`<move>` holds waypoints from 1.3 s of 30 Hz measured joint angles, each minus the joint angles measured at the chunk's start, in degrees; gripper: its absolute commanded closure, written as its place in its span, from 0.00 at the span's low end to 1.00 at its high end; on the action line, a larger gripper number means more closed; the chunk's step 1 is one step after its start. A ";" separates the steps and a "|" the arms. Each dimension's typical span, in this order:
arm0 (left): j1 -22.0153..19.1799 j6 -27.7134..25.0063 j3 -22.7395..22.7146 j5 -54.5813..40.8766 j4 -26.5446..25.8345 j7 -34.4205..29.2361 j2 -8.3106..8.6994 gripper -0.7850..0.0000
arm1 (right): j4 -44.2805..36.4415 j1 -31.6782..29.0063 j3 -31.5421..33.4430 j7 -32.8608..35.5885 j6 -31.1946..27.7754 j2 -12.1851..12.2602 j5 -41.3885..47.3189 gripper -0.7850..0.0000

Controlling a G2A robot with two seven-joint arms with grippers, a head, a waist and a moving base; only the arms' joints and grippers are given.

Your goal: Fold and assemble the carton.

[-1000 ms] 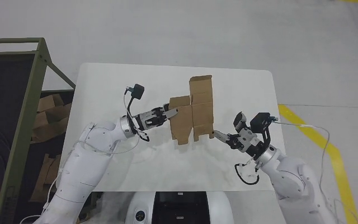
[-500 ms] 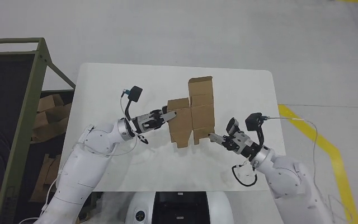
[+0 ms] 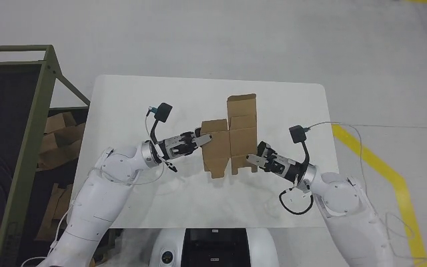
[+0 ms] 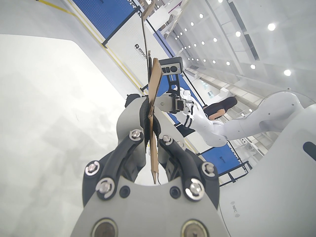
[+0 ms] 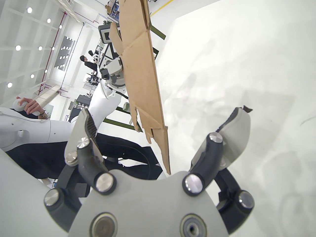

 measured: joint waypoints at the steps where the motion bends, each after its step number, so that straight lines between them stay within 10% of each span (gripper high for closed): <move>1: -0.08 -0.04 0.13 -0.07 0.06 -0.01 0.02 1.00 | 0.01 0.19 -0.27 -0.57 0.14 -0.02 -0.37 0.33; 2: -0.13 -0.06 0.24 -0.11 0.09 -0.01 0.03 1.00 | 0.03 0.29 -0.48 -0.96 0.29 -0.04 -0.54 0.51; 7: -0.30 -0.10 0.77 -0.34 0.21 0.09 0.11 1.00 | 0.45 0.88 -1.36 -2.15 0.82 -0.06 -0.97 0.55; 14: -0.64 -0.07 1.44 -0.60 0.50 0.09 0.22 1.00 | 0.77 1.23 -1.73 -2.93 0.91 0.07 -1.18 1.00; 19: -1.05 0.25 1.82 -0.74 0.81 0.07 0.30 1.00 | 0.64 1.17 -1.65 -3.20 0.75 0.22 -1.20 1.00; 22: -1.16 0.54 1.98 -1.03 1.04 0.27 0.34 0.61 | 0.56 1.15 -1.68 -3.22 0.69 0.31 -1.17 1.00; 23: -1.17 0.60 2.03 -1.13 1.08 0.28 0.36 0.16 | 0.52 1.14 -1.69 -3.23 0.63 0.34 -1.11 1.00; 24: -1.18 0.70 2.08 -1.25 1.12 0.27 0.38 0.00 | 0.50 1.13 -1.70 -3.28 0.57 0.36 -1.04 1.00; 39: -1.22 4.05 2.08 -5.61 2.35 -0.88 0.75 0.00 | -0.46 -0.23 -1.08 -7.31 -2.49 0.62 0.25 1.00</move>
